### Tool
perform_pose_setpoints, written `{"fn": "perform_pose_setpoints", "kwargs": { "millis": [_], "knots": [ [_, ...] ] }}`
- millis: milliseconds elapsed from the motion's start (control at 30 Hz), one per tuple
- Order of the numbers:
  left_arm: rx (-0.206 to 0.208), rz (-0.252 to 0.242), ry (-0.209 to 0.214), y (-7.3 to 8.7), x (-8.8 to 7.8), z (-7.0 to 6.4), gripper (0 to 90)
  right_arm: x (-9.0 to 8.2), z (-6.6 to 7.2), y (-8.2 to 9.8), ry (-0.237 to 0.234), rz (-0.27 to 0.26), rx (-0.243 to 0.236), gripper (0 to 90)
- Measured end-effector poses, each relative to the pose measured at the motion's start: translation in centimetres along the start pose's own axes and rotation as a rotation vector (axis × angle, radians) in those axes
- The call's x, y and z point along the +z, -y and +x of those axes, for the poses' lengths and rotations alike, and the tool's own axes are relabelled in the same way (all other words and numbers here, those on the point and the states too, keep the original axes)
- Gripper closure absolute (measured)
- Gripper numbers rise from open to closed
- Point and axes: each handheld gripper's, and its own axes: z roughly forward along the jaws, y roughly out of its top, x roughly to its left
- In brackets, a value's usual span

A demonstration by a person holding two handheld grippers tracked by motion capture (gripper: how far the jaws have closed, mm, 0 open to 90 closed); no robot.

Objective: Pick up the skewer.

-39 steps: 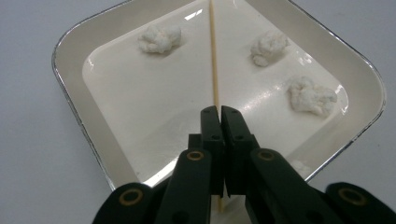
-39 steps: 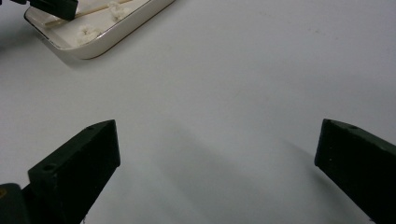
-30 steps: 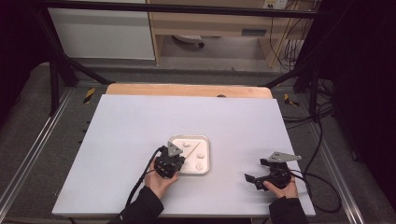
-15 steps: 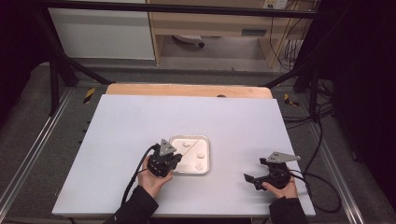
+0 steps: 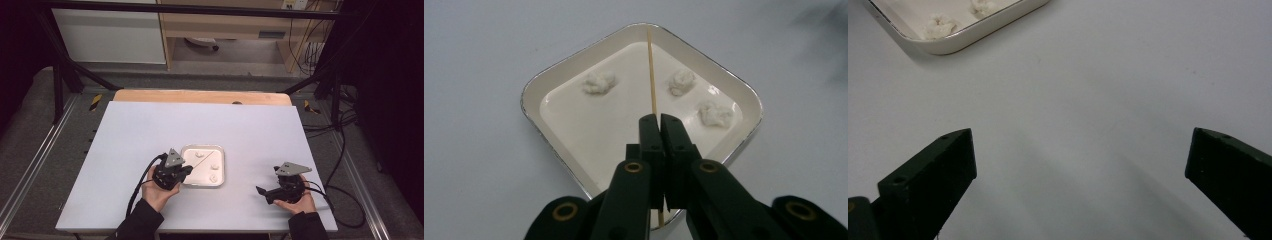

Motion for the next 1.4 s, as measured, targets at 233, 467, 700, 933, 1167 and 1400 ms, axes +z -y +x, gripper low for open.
{"fn": "perform_pose_setpoints", "kwargs": {
  "millis": [233, 467, 700, 933, 1167, 1400],
  "knots": [
    [0.038, 0.004, 0.030, -0.5, -0.6, -0.1, 88.8, 0.0, 1.1, -1.4, 0.015, 0.000, -0.086, 0.8],
    [0.072, 0.020, 0.058, -1.2, -0.7, -0.4, 88.8, 0.5, 2.3, -2.2, 0.027, 0.031, -0.168, 1.6],
    [0.110, 0.042, 0.090, -2.1, -0.4, -1.0, 88.8, 1.0, 3.6, -3.5, 0.041, 0.049, -0.266, 3.0],
    [0.140, 0.054, 0.115, -2.9, 0.1, -1.6, 88.8, 1.3, 4.6, -4.5, 0.061, 0.049, -0.372, 5.1],
    [0.168, 0.077, 0.140, -3.4, 1.0, -2.4, 88.8, 1.6, 5.1, -5.0, 0.076, 0.059, -0.438, 7.7],
    [0.203, 0.095, 0.162, -4.2, 1.9, -3.7, 88.8, 1.7, 5.3, -5.0, 0.080, 0.067, -0.492, 11.7]
  ]
}}
